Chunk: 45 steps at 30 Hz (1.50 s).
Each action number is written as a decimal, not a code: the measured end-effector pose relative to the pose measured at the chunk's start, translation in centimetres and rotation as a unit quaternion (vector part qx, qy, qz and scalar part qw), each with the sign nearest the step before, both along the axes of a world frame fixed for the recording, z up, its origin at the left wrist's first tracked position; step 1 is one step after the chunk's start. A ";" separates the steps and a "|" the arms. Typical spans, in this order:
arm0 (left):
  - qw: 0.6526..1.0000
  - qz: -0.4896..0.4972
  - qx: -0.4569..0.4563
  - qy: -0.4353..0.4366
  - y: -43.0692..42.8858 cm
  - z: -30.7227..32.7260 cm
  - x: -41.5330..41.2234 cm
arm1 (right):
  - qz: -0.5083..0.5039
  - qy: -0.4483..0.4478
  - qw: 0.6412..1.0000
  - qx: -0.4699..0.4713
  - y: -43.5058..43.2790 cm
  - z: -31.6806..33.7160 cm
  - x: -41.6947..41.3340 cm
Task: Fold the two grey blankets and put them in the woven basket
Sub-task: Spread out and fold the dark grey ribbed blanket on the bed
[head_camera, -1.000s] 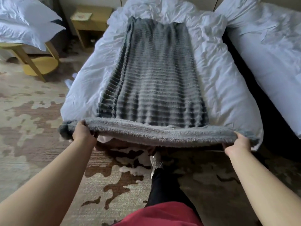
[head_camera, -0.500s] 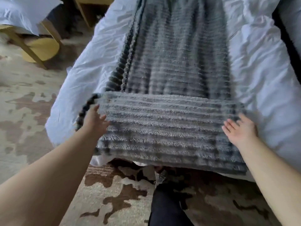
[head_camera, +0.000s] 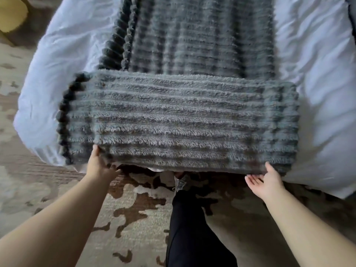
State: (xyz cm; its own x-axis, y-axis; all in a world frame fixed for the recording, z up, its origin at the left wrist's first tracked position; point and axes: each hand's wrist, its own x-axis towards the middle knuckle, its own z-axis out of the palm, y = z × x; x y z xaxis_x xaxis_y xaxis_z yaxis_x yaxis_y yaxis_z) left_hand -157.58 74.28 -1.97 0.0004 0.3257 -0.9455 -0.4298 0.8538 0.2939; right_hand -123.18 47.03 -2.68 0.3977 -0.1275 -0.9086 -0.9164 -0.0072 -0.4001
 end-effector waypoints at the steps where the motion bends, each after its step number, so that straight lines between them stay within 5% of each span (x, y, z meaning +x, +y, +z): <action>1: 1.000 0.023 0.004 -0.013 0.0 -0.2 0.0 | -0.018 0.000 1.000 0.005 -0.3 -0.3 0.4; 6: 0.990 0.115 0.014 -0.084 0.8 -0.2 0.0 | -0.077 -0.029 0.993 0.080 -0.8 -0.7 2.1; 20: 0.961 0.065 0.224 -0.151 2.3 12.6 -1.5 | -0.047 -0.167 0.977 0.121 -2.0 11.5 4.1; 29: 0.962 0.050 0.237 -0.125 -4.1 20.1 -7.4 | -0.062 -0.213 0.962 0.156 -8.5 18.8 -3.4; 45: 0.994 -0.004 0.101 -0.040 -20.9 14.4 -21.1 | -0.063 -0.100 0.991 0.058 -24.7 13.6 -18.8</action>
State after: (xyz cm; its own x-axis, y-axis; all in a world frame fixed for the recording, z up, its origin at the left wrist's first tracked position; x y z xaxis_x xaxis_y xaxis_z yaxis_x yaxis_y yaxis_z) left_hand -178.67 53.36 12.43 0.0763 0.5084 -0.8577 -0.4525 0.7842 0.4246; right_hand -142.01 22.38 10.94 0.5582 -0.0877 -0.8251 -0.8097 0.1596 -0.5647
